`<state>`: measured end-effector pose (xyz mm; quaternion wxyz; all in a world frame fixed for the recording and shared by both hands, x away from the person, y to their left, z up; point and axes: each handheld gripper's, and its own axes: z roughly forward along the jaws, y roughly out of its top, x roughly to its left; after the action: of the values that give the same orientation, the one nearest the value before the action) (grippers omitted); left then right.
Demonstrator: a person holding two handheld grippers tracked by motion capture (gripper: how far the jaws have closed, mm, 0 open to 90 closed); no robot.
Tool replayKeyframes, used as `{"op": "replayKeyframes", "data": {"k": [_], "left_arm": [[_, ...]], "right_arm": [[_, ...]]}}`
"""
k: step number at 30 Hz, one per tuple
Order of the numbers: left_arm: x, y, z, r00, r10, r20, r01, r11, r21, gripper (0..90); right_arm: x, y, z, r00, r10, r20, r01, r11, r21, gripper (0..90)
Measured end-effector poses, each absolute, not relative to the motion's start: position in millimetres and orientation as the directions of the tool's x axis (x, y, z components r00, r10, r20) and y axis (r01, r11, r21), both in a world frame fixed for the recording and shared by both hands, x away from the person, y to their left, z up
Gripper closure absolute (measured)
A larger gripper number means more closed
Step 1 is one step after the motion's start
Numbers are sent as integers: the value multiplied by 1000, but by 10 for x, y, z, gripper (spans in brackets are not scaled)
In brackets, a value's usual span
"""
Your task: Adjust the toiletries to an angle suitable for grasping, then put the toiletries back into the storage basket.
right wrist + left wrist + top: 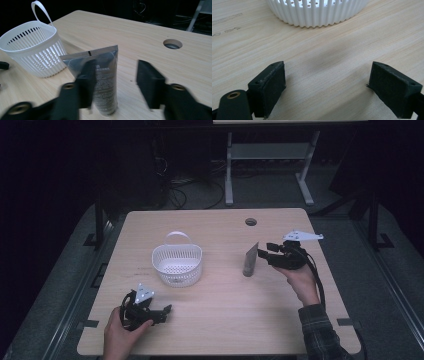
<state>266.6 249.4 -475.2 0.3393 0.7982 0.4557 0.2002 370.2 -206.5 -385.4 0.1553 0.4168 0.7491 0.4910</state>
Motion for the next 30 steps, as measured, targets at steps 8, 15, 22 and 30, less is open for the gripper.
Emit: {"op": "replayKeyframes", "data": {"k": [8, 15, 22, 30], "left_arm": [[2666, 2494, -4752, 504, 863, 11, 591, -355, 724, 126], [2667, 2494, -4751, 505, 863, 13, 591, -356, 724, 126], [2668, 2494, -4752, 505, 863, 13, 591, -356, 724, 125], [2669, 2493, -4752, 504, 863, 12, 591, -355, 725, 126]], "right_arm": [[3657, -2074, -3757, -617, 776, 136, 494, 247, 834, 175], [3664, -2106, -3694, -628, 767, 133, 491, 258, 832, 136], [3714, -2044, -3601, -648, 753, 115, 486, 292, 823, 126], [3806, -1937, -3539, -668, 737, 102, 475, 318, 820, 96]]}}
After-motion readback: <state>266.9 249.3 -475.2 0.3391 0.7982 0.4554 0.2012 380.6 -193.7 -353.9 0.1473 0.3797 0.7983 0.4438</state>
